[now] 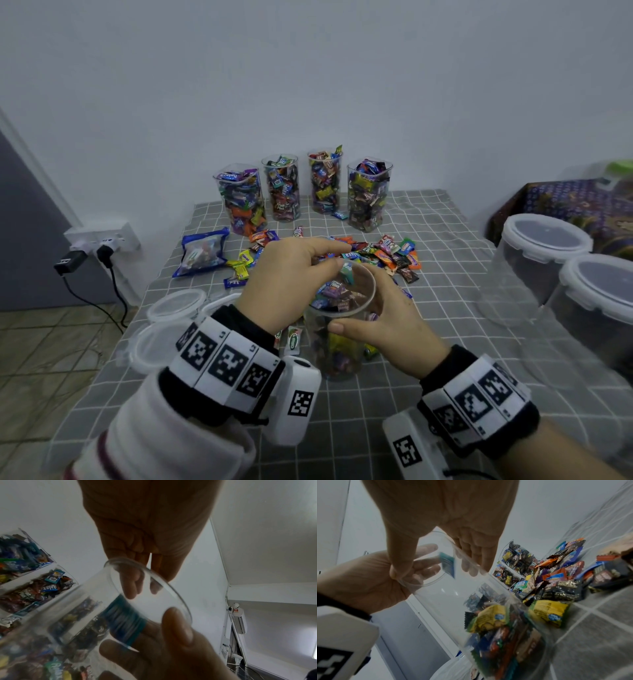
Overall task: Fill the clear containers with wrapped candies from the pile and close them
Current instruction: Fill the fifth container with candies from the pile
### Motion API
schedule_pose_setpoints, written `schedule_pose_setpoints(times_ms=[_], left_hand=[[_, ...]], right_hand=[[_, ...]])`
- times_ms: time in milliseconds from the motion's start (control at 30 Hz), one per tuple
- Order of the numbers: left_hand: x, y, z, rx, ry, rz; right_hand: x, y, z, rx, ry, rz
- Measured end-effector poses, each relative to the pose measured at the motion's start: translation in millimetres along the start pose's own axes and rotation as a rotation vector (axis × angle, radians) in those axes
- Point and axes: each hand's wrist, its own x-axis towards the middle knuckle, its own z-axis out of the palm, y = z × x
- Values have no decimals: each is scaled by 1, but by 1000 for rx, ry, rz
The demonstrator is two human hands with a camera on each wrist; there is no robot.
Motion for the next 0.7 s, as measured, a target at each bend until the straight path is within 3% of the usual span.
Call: schedule_pose_setpoints(times_ms=[200,333,433,533,700], left_hand=[[1,-9,-8,-156,191,-19],[4,-33,-16,-90,178,-125],[5,-57,-15,195,16,-212],[5,-84,-1,447,-244,-242],[7,-114,29,538,-548,-310]], right_hand=[[-1,6,-2,-66,-37,18],[-3,17,-10,-334,-188,41],[1,25,-22,-722,-328,76],[10,31,-30,-913,-386,138],[30,42,-31,-1076,-477,196]])
